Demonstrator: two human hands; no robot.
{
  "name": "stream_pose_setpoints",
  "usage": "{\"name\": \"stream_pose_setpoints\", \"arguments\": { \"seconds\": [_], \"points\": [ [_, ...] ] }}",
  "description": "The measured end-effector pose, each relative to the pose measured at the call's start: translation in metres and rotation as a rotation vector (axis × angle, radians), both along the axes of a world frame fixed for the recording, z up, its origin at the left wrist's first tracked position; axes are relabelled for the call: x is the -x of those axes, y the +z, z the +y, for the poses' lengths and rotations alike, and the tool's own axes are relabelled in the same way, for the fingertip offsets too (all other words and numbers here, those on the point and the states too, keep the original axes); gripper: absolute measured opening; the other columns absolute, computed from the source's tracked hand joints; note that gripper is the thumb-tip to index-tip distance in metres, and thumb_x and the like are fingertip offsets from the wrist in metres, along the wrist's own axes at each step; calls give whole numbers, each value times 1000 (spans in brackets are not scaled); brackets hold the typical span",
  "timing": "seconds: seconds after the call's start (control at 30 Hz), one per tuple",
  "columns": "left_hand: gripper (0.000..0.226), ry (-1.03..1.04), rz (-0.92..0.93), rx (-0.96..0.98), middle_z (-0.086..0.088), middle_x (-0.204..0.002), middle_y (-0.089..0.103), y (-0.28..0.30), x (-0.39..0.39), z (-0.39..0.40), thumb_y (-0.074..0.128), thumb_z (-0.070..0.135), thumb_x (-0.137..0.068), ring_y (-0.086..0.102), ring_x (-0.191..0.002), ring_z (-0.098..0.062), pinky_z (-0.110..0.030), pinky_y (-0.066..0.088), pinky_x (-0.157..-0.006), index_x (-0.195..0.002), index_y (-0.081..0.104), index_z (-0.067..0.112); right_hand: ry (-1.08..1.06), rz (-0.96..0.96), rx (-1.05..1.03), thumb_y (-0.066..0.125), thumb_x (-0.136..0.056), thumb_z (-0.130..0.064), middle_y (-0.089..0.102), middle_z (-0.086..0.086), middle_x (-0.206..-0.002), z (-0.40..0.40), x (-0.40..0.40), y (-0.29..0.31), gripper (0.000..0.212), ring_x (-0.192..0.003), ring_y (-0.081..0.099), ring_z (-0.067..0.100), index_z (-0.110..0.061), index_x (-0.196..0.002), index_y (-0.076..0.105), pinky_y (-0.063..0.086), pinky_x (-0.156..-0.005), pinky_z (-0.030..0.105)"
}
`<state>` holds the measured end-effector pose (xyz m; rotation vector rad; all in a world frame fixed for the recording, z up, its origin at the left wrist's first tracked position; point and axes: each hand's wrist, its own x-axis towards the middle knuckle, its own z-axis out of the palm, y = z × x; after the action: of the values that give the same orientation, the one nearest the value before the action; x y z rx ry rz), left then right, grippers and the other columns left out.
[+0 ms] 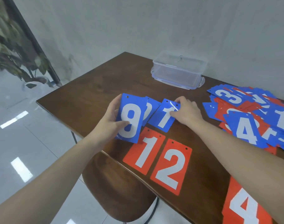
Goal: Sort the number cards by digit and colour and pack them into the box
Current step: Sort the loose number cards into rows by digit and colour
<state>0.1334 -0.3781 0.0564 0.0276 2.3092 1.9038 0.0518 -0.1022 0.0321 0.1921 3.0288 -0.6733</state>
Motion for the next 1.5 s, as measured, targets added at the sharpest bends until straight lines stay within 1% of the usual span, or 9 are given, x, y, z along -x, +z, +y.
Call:
{"name": "stream_pose_setpoints", "arguments": {
  "seconds": [0.2,0.43,0.57,0.67,0.83,1.03,1.17,1.37,1.5],
  "points": [
    [71,-80,-42,-42,16,-121,68,2,9,19,62,-1,-93,68,-109,-8,-32,58,-89,-142,42,47,-5,-30,42,71,-86,-50,46,-1,-141,12,-2,3,71,-133,40,28,-36,-147,39,39,-107,42],
    [28,-108,-130,-109,5,-112,74,9,25,71,51,13,-103,73,-100,-22,-49,56,-96,-119,62,33,-128,60,395,63,-96,-34,65,-13,-110,86,-50,15,21,-100,62,11,-39,-116,58,43,-77,25],
    [38,-262,-86,-137,-5,-115,72,4,34,118,57,1,-98,67,-112,-36,-56,53,-96,-119,58,33,-282,156,393,59,-98,-24,63,-13,-99,155,-108,28,13,-66,57,4,-33,-107,62,41,-55,13],
    [60,-454,-38,-101,1,-118,71,9,31,164,61,3,-96,67,-114,-31,-62,49,-99,-124,50,55,-406,195,363,60,-98,-21,63,-10,-95,201,-159,40,13,-80,60,16,-25,-109,66,47,-68,24],
    [58,-659,-87,-143,-6,-105,73,18,9,241,58,-3,-96,69,-110,-29,-48,58,-86,-136,47,37,-538,239,299,63,-97,-20,65,-11,-86,270,-241,50,11,-81,62,20,-28,-104,66,45,-73,31],
    [36,-722,-150,-116,-31,-106,62,21,-37,341,66,2,-94,70,-93,-32,-31,60,-68,-121,57,25,-676,305,287,65,-96,-25,70,-11,-98,355,-335,52,11,-88,64,6,-34,-103,67,44,-73,25],
    [34,-766,-125,2,-6,-83,70,16,-72,407,68,9,-94,64,-76,-17,-28,53,-68,-123,58,23,-728,311,318,63,-97,-23,70,-4,-101,397,-378,48,14,-72,59,-4,-27,-109,68,41,-61,15],
    [24,-901,-20,176,-3,-94,77,9,-147,530,71,17,-91,60,-62,-1,-12,48,-57,-111,62,27,-782,315,298,63,-97,-26,69,-9,-102,476,-431,29,12,-92,63,6,-32,-107,66,41,-74,20],
    [22,-903,-15,179,-2,-91,78,-2,-183,594,73,16,-89,68,-76,-10,-26,53,-72,-105,63,27,-766,319,341,62,-97,-27,69,-10,-101,516,-445,16,11,-84,60,1,-35,-103,66,39,-71,17]
  ]
}}
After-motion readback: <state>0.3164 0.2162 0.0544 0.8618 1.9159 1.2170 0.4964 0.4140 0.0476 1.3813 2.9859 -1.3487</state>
